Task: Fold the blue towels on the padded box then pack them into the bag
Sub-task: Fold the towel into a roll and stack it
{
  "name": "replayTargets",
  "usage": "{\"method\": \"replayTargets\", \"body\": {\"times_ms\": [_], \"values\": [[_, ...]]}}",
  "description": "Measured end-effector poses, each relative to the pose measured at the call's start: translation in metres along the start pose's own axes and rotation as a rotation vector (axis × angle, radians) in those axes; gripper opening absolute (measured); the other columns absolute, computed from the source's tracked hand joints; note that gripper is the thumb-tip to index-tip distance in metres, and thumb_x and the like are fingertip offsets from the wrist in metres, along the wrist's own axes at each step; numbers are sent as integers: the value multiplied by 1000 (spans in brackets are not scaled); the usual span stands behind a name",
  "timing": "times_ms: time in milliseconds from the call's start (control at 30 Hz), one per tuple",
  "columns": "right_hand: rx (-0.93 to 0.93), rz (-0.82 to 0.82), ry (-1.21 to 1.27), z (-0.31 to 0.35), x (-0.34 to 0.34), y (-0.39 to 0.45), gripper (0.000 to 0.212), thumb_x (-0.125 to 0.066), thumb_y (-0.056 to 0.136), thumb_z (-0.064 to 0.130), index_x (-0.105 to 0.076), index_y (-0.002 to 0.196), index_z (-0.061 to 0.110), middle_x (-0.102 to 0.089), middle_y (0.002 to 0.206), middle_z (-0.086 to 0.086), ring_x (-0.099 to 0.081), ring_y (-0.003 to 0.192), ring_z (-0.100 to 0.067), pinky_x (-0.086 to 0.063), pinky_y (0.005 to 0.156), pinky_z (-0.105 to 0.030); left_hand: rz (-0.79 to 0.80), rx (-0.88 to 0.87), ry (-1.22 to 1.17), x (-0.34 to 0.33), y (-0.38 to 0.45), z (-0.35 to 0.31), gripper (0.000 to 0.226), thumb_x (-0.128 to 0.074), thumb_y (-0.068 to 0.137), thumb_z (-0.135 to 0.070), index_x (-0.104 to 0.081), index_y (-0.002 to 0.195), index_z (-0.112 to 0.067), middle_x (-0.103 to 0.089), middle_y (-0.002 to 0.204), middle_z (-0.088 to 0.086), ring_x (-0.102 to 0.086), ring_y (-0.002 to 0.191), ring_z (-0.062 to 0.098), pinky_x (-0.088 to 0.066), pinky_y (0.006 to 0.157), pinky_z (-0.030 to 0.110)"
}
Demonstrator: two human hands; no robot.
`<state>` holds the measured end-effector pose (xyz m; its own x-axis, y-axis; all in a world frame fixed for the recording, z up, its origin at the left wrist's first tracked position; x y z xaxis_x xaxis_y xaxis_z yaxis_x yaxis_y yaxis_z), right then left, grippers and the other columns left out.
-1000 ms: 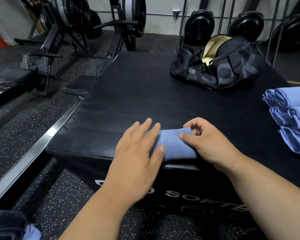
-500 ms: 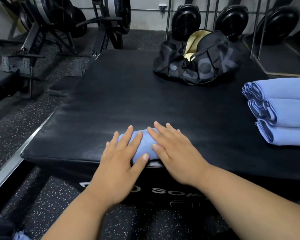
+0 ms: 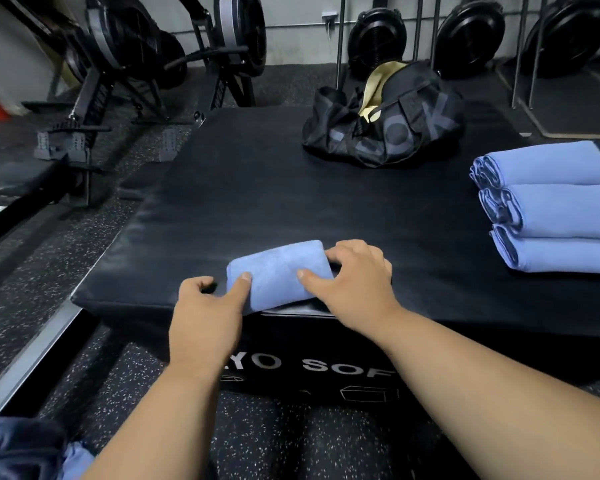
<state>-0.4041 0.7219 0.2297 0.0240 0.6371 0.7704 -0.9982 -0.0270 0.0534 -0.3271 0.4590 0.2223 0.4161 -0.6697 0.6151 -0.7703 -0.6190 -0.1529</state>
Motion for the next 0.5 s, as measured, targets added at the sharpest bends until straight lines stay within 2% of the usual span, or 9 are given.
{"method": "replayTargets", "body": {"times_ms": [100, 200, 300, 367, 433, 500], "values": [[-13, 39, 111, 2, 0, -1, 31, -68, 83, 61, -67, 95, 33, -58, 110, 20, -43, 116, -14, -26, 101, -31, -6, 47, -54, -3, -6, 3, 76, -75, 83, -61, -49, 144, -25, -62, 118, -9, -62, 107, 19, -47, 93, 36], [-49, 88, 226, 0, 2, -6, 25, -67, 86, 53, -64, 97, 32, -64, 99, 19, -44, 111, -12, -36, 106, -37, 49, 123, -221, -11, -8, 5, 89, -81, 68, -62, -51, 143, -25, -63, 125, -8, -67, 112, 21, -55, 101, 42], [-85, 61, 262, -3, 6, -11, 32, -68, 86, 50, -60, 113, 35, -63, 108, 21, -44, 113, -13, -37, 108, -39, 103, 211, -405, -20, -1, 15, 97, -87, 52, -55, -56, 139, -22, -70, 125, -1, -73, 106, 24, -61, 95, 46], [-62, 34, 203, -2, 7, -14, 49, -66, 87, 53, -51, 133, 44, -54, 123, 18, -43, 118, -14, -29, 107, -34, 137, 244, -504, -25, -5, 10, 85, -87, 50, -43, -59, 127, -20, -72, 114, 2, -72, 92, 27, -61, 87, 40], [-14, 55, 131, 3, 2, -15, 58, -60, 92, 55, -41, 147, 52, -45, 134, 17, -39, 122, -15, -22, 105, -32, 167, 263, -576, -26, -14, 1, 54, -82, 57, -31, -58, 104, -17, -64, 96, 3, -60, 76, 28, -52, 74, 34], [21, 110, 39, 4, -6, -13, 51, -50, 98, 55, -43, 149, 56, -42, 149, 17, -36, 130, -17, -19, 108, -35, 191, 310, -632, -30, -21, -1, 25, -75, 78, -23, -65, 95, -7, -69, 93, 3, -67, 82, 23, -53, 79, 34]]}}
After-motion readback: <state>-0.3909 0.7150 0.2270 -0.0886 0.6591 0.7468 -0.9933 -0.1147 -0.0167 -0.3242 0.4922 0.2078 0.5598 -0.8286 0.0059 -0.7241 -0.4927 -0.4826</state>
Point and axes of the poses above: each hand's wrist, its own y-axis towards the middle knuckle, its own x-axis out of the back of the hand, z = x × y, the point moved 10 cm from there along y, towards the middle knuckle
